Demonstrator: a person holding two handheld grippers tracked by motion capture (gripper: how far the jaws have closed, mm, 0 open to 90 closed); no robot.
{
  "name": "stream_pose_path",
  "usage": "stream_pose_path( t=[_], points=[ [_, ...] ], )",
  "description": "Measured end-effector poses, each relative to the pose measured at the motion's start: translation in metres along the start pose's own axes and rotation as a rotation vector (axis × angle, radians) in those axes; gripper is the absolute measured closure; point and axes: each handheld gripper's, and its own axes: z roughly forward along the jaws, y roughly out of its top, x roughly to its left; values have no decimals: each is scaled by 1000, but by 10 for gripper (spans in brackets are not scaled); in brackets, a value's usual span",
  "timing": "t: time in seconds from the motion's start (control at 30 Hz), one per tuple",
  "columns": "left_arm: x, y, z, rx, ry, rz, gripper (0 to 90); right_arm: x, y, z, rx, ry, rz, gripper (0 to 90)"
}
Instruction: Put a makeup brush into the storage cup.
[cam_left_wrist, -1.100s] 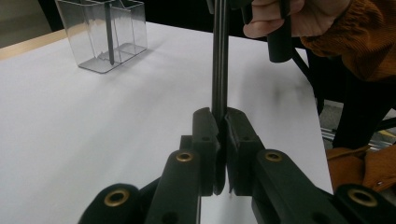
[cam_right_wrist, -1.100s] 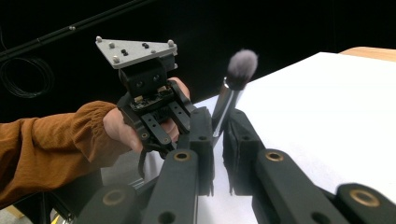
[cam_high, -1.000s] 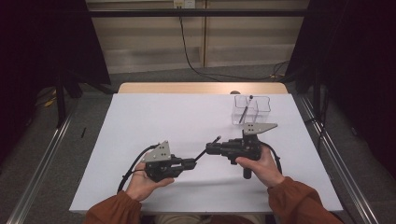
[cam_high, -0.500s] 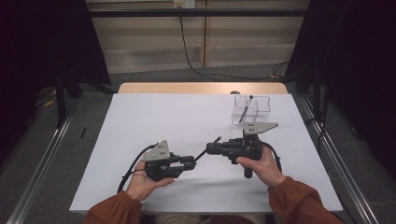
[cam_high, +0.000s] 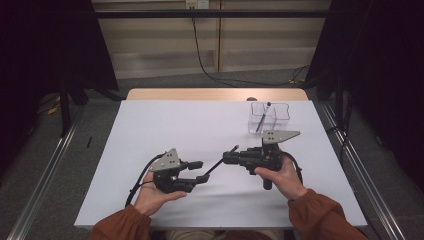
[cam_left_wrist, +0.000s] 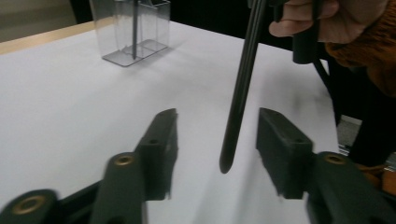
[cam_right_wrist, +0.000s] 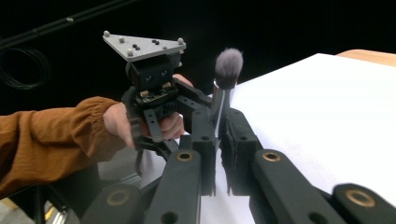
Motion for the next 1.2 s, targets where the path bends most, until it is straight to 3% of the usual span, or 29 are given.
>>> stream_pose_path(
  t=[0.53, 0.8, 1.0, 1.2],
  points=[
    [0, 2, -17, -12, 99, -51, 109, -2, 2, -13, 6, -39, -7, 838],
    [2, 2, -32, -30, 129, -85, 54, -5, 3, -24, 12, -75, 1, 838],
    [0, -2, -39, -22, 152, -74, 40, -7, 4, -33, 13, -97, 12, 838],
    [-2, -6, -48, -51, 167, -74, 32, -9, 4, -41, 20, -123, 11, 837]
  ],
)
